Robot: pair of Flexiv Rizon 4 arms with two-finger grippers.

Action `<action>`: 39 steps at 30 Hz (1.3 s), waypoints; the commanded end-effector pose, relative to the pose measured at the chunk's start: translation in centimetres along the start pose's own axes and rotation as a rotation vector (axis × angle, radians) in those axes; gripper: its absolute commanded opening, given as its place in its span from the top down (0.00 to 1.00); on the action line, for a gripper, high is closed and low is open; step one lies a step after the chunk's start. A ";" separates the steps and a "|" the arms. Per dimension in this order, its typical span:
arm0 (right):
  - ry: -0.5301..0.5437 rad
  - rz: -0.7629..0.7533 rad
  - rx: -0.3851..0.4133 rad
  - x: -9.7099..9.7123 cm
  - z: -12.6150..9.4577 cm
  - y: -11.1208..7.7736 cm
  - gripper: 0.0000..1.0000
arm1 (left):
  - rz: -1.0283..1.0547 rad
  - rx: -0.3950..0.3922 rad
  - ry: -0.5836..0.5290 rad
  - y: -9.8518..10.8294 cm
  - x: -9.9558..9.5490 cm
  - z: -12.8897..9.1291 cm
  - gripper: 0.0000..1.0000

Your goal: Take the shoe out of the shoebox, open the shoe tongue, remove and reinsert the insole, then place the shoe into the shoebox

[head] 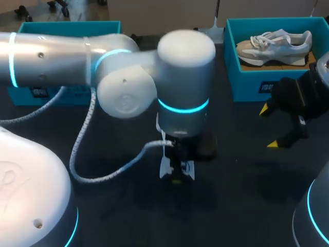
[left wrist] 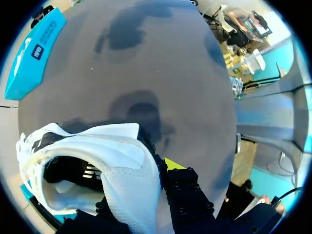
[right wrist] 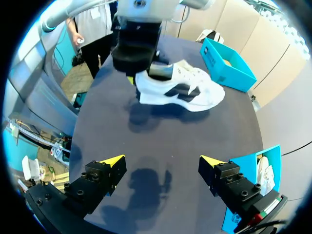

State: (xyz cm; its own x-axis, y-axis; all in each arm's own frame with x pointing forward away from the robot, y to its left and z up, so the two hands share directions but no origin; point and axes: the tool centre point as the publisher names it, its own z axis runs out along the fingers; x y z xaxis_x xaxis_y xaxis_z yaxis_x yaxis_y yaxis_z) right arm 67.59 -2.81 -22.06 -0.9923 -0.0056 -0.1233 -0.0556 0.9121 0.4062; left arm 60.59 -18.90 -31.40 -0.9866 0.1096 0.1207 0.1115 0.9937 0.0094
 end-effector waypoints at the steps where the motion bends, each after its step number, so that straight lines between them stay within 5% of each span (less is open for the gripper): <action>1: -0.001 0.000 0.003 0.0 0.2 0.0 0.00 | 0.019 0.020 -0.007 2.1 0.3 -6.0 1.00; 13: -0.001 0.000 0.003 0.0 0.2 0.0 0.00 | 0.089 0.055 -0.010 4.3 -0.1 -11.9 1.00; 29: -0.001 0.000 0.003 0.0 0.2 0.0 0.00 | 0.089 0.055 -0.010 4.3 -0.1 -11.9 1.00; 39: -0.001 0.000 0.003 0.0 0.2 0.0 0.00 | 0.063 0.028 -0.062 8.0 -2.0 -12.6 1.00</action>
State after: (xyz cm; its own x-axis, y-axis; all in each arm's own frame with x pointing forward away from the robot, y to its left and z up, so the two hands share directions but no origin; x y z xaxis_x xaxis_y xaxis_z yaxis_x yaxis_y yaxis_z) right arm 67.59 -2.80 -22.06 -0.9923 -0.0057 -0.1233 -0.0557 0.9121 0.4062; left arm 64.53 -13.12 -19.67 -0.9838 0.1702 0.0561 0.1705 0.9854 0.0004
